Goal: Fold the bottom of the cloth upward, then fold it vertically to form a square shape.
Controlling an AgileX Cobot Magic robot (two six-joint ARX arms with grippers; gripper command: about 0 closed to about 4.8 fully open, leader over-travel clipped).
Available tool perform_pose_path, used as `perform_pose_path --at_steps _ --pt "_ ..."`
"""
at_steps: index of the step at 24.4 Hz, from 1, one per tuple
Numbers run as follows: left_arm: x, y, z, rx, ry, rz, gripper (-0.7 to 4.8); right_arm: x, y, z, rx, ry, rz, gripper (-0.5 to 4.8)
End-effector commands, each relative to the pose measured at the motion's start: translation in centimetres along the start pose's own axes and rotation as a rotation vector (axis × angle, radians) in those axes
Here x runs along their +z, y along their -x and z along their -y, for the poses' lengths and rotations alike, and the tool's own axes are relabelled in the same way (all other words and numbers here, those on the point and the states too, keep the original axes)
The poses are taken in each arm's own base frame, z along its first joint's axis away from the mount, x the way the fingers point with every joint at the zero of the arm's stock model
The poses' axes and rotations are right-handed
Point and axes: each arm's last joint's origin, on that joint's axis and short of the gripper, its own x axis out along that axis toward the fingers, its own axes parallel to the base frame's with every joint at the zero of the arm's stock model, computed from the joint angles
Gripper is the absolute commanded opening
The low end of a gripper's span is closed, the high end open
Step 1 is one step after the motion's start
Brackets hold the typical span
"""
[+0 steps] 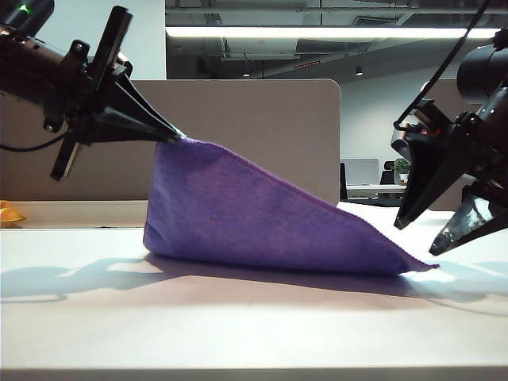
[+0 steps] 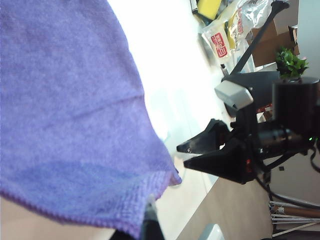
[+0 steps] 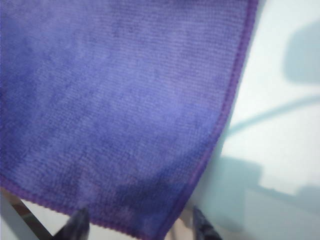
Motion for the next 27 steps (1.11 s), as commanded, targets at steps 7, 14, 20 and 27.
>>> perform_pose_path --at_steps 7,14,20,27 --pt "1.3 1.6 -0.7 0.009 0.026 0.059 -0.05 0.2 0.0 -0.2 0.066 0.011 0.014 2.6" --pt "1.7 2.4 -1.3 0.062 0.02 0.113 -0.05 0.1 0.0 -0.7 0.176 0.012 0.01 2.08" --pt "1.8 2.3 -1.4 0.069 0.013 0.124 -0.05 -0.3 -0.5 -1.5 0.262 0.006 -0.031 2.08" --pt "1.9 2.4 -1.3 0.058 0.006 0.128 -0.05 -1.6 -2.0 -0.9 0.383 -0.084 -0.039 2.11"
